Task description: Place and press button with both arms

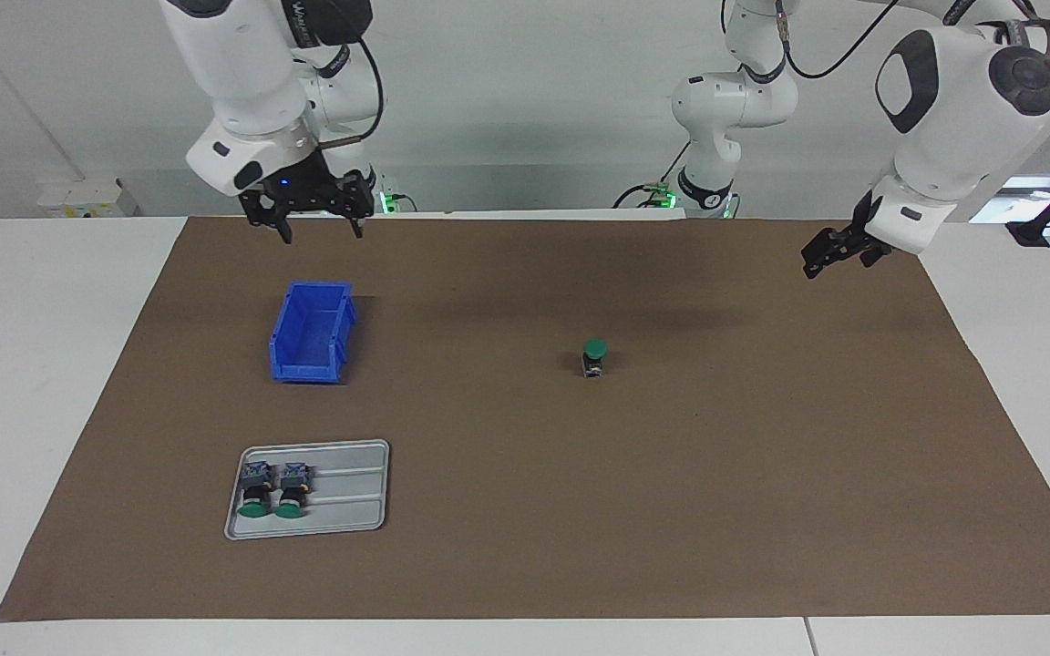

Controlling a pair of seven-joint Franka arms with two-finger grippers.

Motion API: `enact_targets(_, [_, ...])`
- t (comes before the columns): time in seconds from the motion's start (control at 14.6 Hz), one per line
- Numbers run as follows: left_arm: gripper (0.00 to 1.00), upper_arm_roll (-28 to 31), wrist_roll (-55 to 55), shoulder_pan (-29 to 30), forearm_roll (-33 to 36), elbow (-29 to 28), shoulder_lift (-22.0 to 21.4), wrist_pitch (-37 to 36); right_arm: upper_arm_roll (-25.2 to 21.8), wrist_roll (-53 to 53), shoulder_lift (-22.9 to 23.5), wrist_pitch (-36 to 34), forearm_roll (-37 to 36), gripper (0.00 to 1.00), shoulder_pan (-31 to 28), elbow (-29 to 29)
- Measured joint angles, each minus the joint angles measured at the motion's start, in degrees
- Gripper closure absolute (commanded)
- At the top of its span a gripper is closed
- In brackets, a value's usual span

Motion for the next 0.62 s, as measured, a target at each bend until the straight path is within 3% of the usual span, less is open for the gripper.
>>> enact_targets(0.14, [0.01, 0.0, 0.5, 0.4, 0.0, 2.2, -0.3, -1.8, 0.2, 7.3, 4.3, 2.8, 0.0, 0.0, 5.3, 2.5])
enact_targets(0.41, [0.01, 0.5, 0.6, 0.5, 0.1, 7.1, -0.4, -6.0, 0.8, 22.5, 19.9, 8.9, 0.1, 0.0, 15.2, 15.5])
enact_targets(0.62, [0.01, 0.6, 0.6, 0.5, 0.1, 7.6, -0.5, -6.5, 0.9, 29.9, 28.7, 14.8, 0.0, 0.0, 21.3, 20.4])
